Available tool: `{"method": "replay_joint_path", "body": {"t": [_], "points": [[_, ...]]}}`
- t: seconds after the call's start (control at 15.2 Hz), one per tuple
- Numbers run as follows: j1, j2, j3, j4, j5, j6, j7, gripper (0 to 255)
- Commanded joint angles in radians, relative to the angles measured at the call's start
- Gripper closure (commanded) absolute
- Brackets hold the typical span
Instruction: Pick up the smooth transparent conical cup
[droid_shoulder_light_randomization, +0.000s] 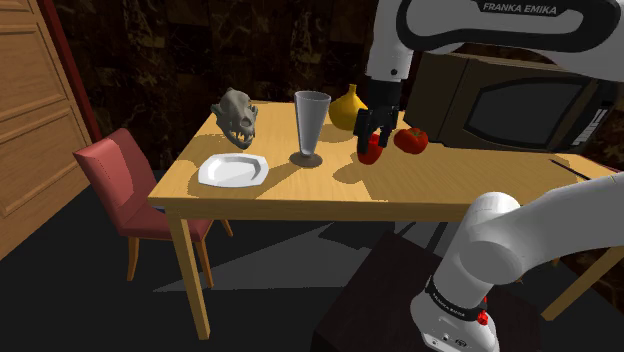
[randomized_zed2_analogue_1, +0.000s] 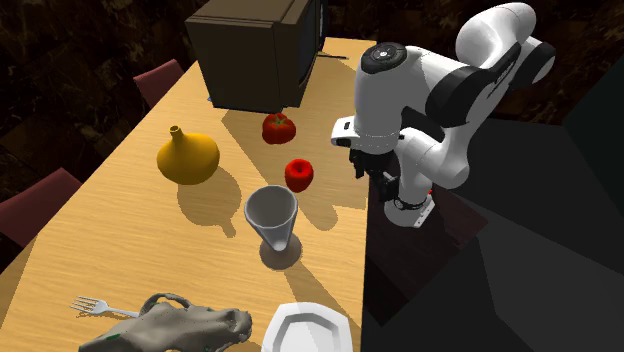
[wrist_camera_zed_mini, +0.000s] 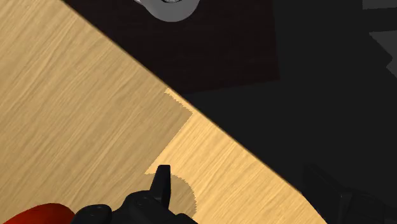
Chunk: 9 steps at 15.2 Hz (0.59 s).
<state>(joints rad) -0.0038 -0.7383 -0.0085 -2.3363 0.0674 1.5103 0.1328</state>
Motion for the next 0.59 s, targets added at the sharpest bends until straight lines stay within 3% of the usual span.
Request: {"method": "replay_joint_path", "body": {"t": [0.0,0.53], "points": [[0.000,0.000,0.000,0.000,0.000,0.000,0.000,0],[-0.005,0.303,-0.093,0.316,-0.014,-0.022,-0.125,0]]}}
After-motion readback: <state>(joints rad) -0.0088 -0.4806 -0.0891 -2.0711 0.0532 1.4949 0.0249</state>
